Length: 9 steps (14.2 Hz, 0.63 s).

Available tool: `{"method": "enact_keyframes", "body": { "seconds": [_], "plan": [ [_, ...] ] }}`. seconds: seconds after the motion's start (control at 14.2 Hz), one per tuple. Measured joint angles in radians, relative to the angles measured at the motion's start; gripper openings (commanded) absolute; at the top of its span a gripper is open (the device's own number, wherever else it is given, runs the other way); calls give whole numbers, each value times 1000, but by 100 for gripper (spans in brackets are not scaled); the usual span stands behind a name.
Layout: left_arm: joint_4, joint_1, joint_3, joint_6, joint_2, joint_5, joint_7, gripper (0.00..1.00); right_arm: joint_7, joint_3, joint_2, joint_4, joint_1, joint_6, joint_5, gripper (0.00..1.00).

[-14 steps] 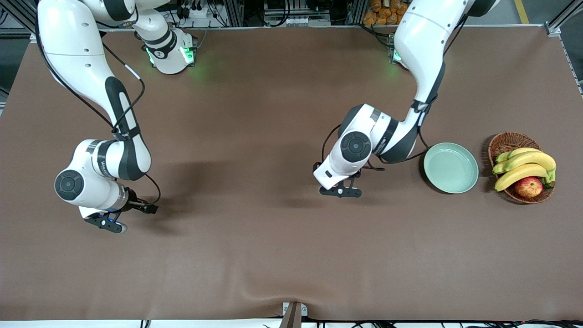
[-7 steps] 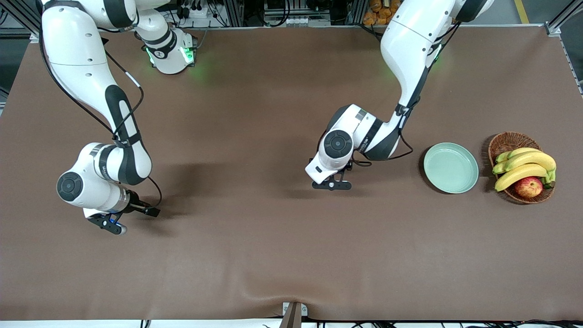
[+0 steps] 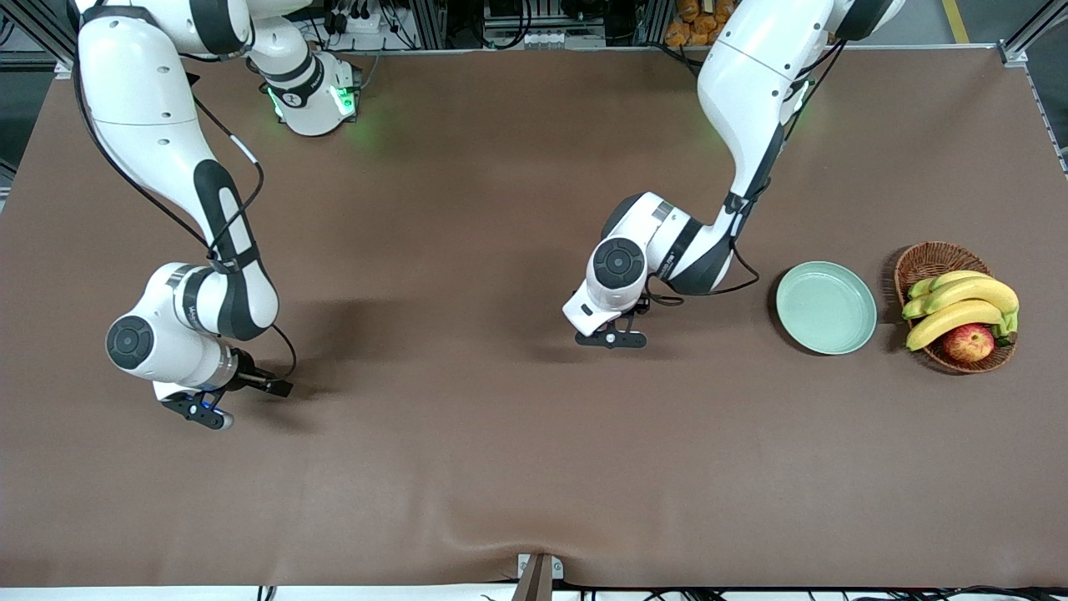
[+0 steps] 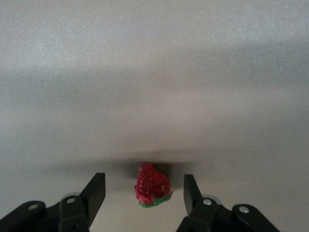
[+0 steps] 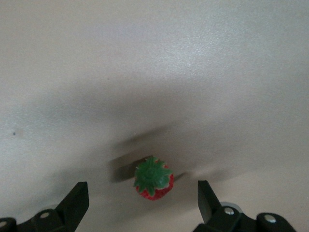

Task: Collect all strawberries into plate
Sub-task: 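Grasp the middle strawberry with the left gripper while the right grasps another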

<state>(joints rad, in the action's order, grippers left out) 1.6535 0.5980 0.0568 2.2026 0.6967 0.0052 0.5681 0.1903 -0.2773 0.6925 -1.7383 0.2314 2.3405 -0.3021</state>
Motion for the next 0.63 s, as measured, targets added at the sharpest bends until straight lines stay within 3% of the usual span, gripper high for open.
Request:
{"method": "enact_keyframes", "body": {
  "seconds": [0.63],
  "plan": [
    [7,0,0,16,0,0,0,56,-3,1,6,-9,-2,0,-3,100]
  ]
}}
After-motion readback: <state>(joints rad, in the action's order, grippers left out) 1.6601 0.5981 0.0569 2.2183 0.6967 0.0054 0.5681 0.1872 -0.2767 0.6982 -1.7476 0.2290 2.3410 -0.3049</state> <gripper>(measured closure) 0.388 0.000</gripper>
